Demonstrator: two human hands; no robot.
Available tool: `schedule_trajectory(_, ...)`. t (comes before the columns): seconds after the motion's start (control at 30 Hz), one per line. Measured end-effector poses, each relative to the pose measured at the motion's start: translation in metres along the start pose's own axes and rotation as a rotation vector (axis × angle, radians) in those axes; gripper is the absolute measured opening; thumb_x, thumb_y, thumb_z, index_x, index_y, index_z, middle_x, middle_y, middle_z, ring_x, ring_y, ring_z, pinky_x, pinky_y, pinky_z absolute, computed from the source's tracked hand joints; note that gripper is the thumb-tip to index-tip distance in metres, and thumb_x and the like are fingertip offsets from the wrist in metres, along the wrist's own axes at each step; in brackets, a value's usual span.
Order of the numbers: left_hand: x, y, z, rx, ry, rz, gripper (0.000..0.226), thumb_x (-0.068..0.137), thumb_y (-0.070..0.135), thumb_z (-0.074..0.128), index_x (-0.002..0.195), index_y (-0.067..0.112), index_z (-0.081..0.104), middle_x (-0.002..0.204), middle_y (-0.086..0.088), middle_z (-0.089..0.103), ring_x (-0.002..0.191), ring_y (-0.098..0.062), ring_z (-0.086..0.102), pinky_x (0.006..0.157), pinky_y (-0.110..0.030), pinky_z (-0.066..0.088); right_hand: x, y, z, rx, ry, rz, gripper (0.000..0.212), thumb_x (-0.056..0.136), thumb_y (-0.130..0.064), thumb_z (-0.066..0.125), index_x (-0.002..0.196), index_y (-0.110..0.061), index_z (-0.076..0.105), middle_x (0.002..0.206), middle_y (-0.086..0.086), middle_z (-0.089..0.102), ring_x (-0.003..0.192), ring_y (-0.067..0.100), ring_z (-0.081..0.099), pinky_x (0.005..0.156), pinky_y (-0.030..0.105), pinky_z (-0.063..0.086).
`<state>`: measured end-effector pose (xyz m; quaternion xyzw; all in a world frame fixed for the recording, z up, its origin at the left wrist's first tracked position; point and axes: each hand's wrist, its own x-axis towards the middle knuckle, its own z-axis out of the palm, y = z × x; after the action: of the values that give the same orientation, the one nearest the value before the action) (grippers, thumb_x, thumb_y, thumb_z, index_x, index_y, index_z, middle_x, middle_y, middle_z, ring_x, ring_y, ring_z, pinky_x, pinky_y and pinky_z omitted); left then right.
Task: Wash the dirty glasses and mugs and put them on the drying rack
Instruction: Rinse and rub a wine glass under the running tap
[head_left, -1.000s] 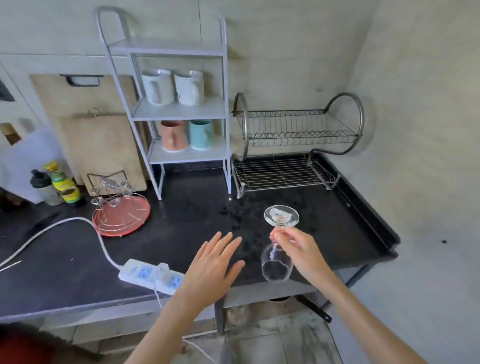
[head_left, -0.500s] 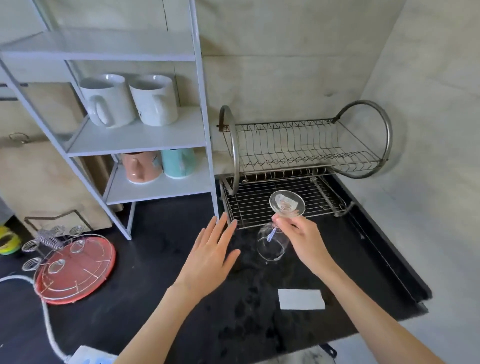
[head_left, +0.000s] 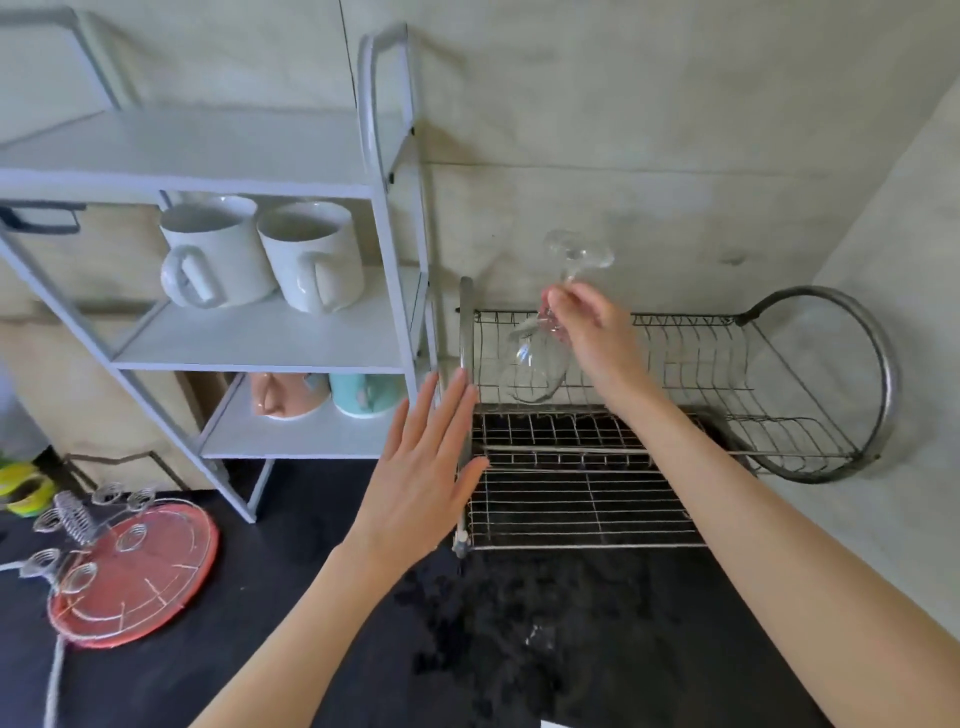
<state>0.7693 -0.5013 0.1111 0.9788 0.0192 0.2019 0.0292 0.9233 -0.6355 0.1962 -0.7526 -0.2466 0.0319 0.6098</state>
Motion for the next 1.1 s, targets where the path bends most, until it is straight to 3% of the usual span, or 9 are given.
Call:
schedule_trajectory(0.1, 0.000, -0.001, 0.001, 0.032, -0.003, 0.002, 0.061, 0.096, 0.043, 0.026, 0.147, 0.012, 0.014, 0.156, -0.006, 0.017, 0.143, -0.027, 0.012, 0.113, -0.049, 0.020, 0.019, 0.023, 0.017, -0.099, -0.080, 0.003, 0.018, 0.095, -0.017, 0.051, 0.107, -0.009, 0.062, 0.093, -0.004, 0.063, 0.088, 0.010, 0.059, 0.091, 0.027, 0.049)
schedule_trajectory(0.23, 0.000, -0.003, -0.001, 0.065, -0.019, -0.007, 0.061, 0.096, 0.043, 0.029, 0.148, 0.013, 0.019, 0.156, -0.003, 0.019, 0.144, -0.027, 0.013, 0.112, -0.050, 0.021, 0.029, 0.044, 0.030, -0.143, -0.130, -0.012, 0.021, 0.094, -0.014, 0.054, 0.111, -0.007, 0.064, 0.106, -0.002, 0.064, 0.091, 0.007, 0.060, 0.079, 0.005, 0.046)
schedule_trajectory(0.4, 0.000, -0.002, -0.003, 0.054, -0.036, -0.016, 0.060, 0.097, 0.044, 0.026, 0.148, 0.013, 0.021, 0.156, -0.002, 0.019, 0.144, -0.026, 0.010, 0.113, -0.050, 0.019, 0.033, 0.055, 0.033, -0.162, -0.169, -0.015, 0.021, 0.094, -0.016, 0.055, 0.109, -0.008, 0.065, 0.100, -0.005, 0.064, 0.092, 0.010, 0.061, 0.090, 0.021, 0.047)
schedule_trajectory(0.53, -0.001, -0.005, -0.004, 0.062, -0.044, -0.005, 0.060, 0.097, 0.043, 0.027, 0.148, 0.014, 0.019, 0.156, -0.002, 0.018, 0.144, -0.026, 0.011, 0.113, -0.050, 0.020, 0.034, 0.059, 0.031, -0.188, -0.190, -0.031, 0.019, 0.094, -0.018, 0.053, 0.108, -0.010, 0.064, 0.101, -0.006, 0.063, 0.092, 0.007, 0.060, 0.087, 0.014, 0.044)
schedule_trajectory(0.63, -0.001, -0.004, -0.006, 0.062, -0.053, -0.005, 0.061, 0.097, 0.044, 0.028, 0.149, 0.014, 0.018, 0.157, -0.002, 0.016, 0.144, -0.026, 0.010, 0.113, -0.050, 0.019, 0.034, 0.062, 0.030, -0.209, -0.201, -0.037, 0.018, 0.095, -0.019, 0.051, 0.107, -0.011, 0.063, 0.099, -0.008, 0.061, 0.089, 0.007, 0.059, 0.089, 0.021, 0.046)
schedule_trajectory(0.83, -0.002, -0.003, -0.009, 0.063, -0.068, -0.003, 0.064, 0.096, 0.046, 0.028, 0.150, 0.014, 0.014, 0.158, -0.002, 0.011, 0.145, -0.023, 0.001, 0.113, -0.049, 0.011, 0.033, 0.061, 0.030, -0.276, -0.203, -0.055, 0.024, 0.096, -0.024, 0.050, 0.113, -0.012, 0.062, 0.107, -0.008, 0.061, 0.087, 0.000, 0.055, 0.072, -0.004, 0.037)
schedule_trajectory(0.9, -0.002, -0.002, -0.011, 0.059, -0.071, -0.012, 0.064, 0.096, 0.047, 0.028, 0.150, 0.015, 0.012, 0.158, -0.001, 0.009, 0.145, -0.022, -0.001, 0.114, -0.048, 0.009, 0.032, 0.060, 0.029, -0.271, -0.205, -0.035, 0.028, 0.097, -0.024, 0.050, 0.120, -0.013, 0.060, 0.115, -0.007, 0.060, 0.092, 0.000, 0.054, 0.074, -0.001, 0.038)
schedule_trajectory(1.03, -0.007, 0.000, -0.015, 0.041, -0.067, -0.034, 0.064, 0.096, 0.050, 0.023, 0.150, 0.018, 0.008, 0.158, -0.002, 0.009, 0.145, -0.022, 0.000, 0.116, -0.046, 0.010, 0.030, 0.062, 0.027, -0.268, -0.209, 0.018, 0.040, 0.095, -0.031, 0.052, 0.132, -0.014, 0.051, 0.133, -0.001, 0.055, 0.117, 0.011, 0.052, 0.100, 0.027, 0.040)
schedule_trajectory(1.1, -0.012, 0.000, -0.015, 0.037, -0.076, -0.059, 0.065, 0.096, 0.052, 0.022, 0.150, 0.020, 0.006, 0.158, -0.001, 0.007, 0.146, -0.021, -0.002, 0.117, -0.045, 0.009, 0.026, 0.062, 0.023, -0.259, -0.200, 0.058, 0.048, 0.094, -0.034, 0.052, 0.137, -0.014, 0.044, 0.136, 0.000, 0.051, 0.123, 0.014, 0.050, 0.103, 0.031, 0.040)
